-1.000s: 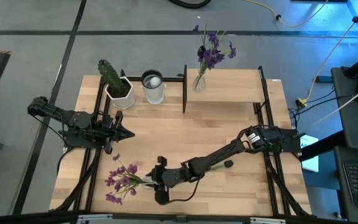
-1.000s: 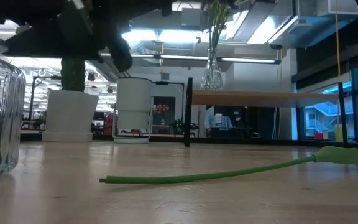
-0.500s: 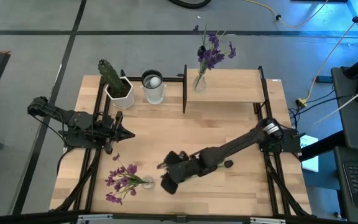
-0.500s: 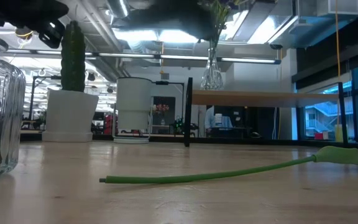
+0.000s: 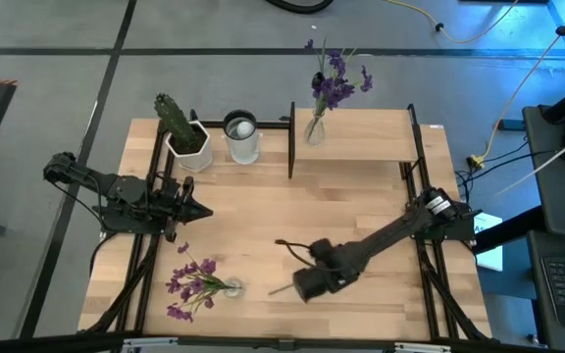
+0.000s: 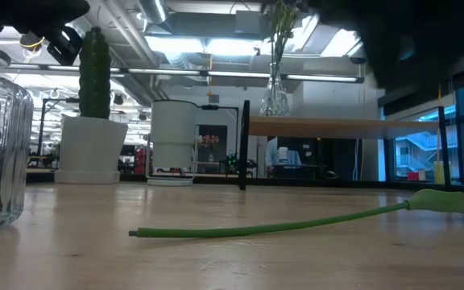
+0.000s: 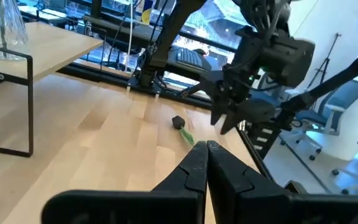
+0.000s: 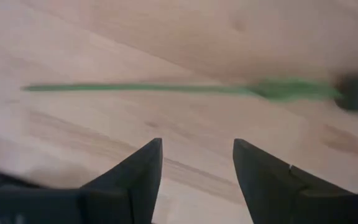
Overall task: Pick and place flowers into a vace then onto a shelf
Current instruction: Put the black flower into the transparent vase
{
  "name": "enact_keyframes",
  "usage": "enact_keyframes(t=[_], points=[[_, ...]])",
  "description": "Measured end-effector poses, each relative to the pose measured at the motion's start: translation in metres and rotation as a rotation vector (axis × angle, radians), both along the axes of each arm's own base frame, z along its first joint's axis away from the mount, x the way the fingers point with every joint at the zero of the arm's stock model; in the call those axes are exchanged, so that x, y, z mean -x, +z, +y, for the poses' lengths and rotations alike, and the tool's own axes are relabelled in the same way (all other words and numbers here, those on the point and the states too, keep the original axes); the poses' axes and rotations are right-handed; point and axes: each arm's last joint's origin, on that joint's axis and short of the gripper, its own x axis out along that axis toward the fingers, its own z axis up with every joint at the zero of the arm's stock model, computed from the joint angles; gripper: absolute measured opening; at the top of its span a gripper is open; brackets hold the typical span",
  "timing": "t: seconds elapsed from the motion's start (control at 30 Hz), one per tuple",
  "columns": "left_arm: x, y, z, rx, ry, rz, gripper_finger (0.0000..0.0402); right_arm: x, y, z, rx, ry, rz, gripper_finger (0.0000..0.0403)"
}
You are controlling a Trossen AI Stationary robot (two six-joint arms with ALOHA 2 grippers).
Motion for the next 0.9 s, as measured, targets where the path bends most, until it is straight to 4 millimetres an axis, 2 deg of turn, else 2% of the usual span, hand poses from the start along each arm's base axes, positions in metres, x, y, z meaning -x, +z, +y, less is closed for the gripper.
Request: enact_keyframes(t=[0.27,0.5,0.63,0.77,0.9], points=[[0.000,0.000,0.000,-0.002,0.000,-0.001,0.0008,0.014,-0.001,0.014,0.013,-0.301,0.036,0.0198],[0.000,0.000,-0.001,-0.111,-0.027,-0.011,0.0008,0.017,-0.002,0.013,0.088,-0.588,-0.004,0.0198],[0.000,0.000,-0.002,-0.165,-0.097,-0.017,0.0007,0.018,-0.016,0.002,0.120,-0.618,0.039,0.0198],[0.001,0.000,-0.004,-0.200,-0.157,-0.028,0.0004,0.016,-0.040,-0.011,0.115,-0.656,0.060,0.0198],[0.001,0.000,-0.005,-0.222,-0.195,-0.036,0.0005,0.010,-0.060,-0.018,0.056,-0.683,0.028,0.0198]])
